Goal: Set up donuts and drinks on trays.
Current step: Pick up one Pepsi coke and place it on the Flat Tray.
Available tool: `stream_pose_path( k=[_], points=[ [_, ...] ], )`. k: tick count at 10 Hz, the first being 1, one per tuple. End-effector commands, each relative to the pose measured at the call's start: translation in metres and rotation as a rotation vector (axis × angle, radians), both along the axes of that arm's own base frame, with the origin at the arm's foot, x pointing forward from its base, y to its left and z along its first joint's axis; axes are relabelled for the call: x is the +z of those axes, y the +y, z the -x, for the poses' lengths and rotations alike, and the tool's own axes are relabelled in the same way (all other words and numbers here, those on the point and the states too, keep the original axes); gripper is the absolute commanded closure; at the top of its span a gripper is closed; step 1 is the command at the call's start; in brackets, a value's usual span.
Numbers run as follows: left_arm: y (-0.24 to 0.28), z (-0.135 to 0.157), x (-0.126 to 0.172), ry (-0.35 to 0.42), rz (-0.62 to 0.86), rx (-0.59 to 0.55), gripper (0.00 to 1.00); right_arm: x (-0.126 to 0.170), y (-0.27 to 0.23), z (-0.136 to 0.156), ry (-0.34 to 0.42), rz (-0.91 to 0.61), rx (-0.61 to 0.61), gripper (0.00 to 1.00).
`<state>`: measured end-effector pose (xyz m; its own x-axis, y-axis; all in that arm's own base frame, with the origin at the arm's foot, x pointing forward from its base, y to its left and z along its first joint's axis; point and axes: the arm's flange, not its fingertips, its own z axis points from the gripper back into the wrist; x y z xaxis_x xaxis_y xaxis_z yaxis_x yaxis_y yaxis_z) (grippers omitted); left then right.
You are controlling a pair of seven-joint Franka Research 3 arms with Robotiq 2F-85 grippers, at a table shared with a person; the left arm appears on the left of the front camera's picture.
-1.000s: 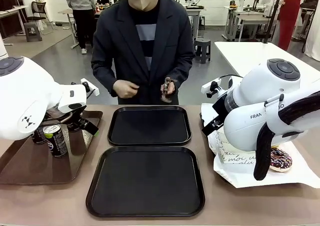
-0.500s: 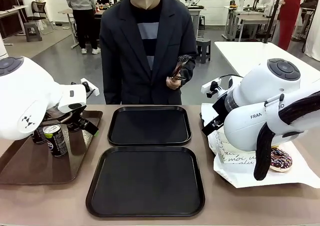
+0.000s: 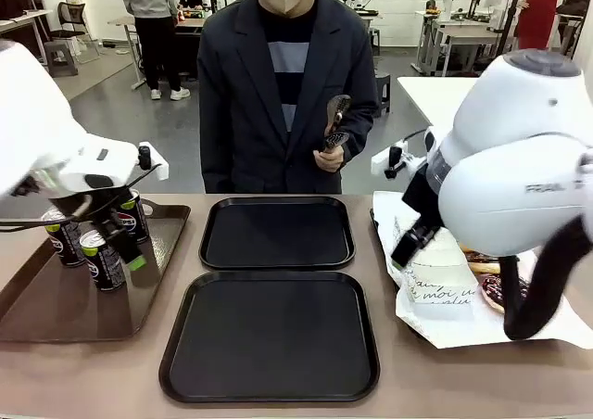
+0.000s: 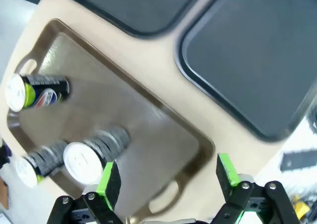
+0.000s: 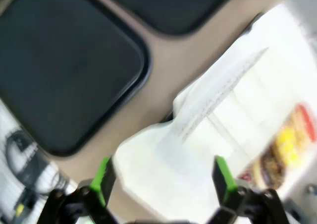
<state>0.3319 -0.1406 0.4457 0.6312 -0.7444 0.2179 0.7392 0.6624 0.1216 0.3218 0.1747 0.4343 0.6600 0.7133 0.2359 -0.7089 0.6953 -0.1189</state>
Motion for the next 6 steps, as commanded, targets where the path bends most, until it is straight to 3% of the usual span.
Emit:
stream_pose_path(
  k=[1, 2, 3, 4, 6],
  points=[
    [0.020, 0.073, -0.002, 0.036, -0.015, -0.083, 0.00, -0.024, -0.043, 0.091, 0.177, 0.093, 0.074, 0.00],
    [0.021, 0.079, -0.001, 0.030, 0.004, -0.058, 0.00, -0.026, -0.048, 0.100, 0.214, 0.134, 0.098, 0.00],
    [0.026, 0.062, -0.005, -0.039, 0.011, -0.005, 0.00, -0.025, -0.050, 0.085, 0.143, 0.160, 0.042, 0.00],
    [0.004, 0.035, 0.028, 0.045, -0.024, -0.048, 0.00, 0.009, -0.011, 0.043, 0.180, 0.106, 0.045, 0.00],
    [0.004, 0.035, 0.028, 0.045, -0.024, -0.048, 0.00, 0.016, -0.020, 0.054, 0.205, 0.135, 0.042, 0.00]
  ],
)
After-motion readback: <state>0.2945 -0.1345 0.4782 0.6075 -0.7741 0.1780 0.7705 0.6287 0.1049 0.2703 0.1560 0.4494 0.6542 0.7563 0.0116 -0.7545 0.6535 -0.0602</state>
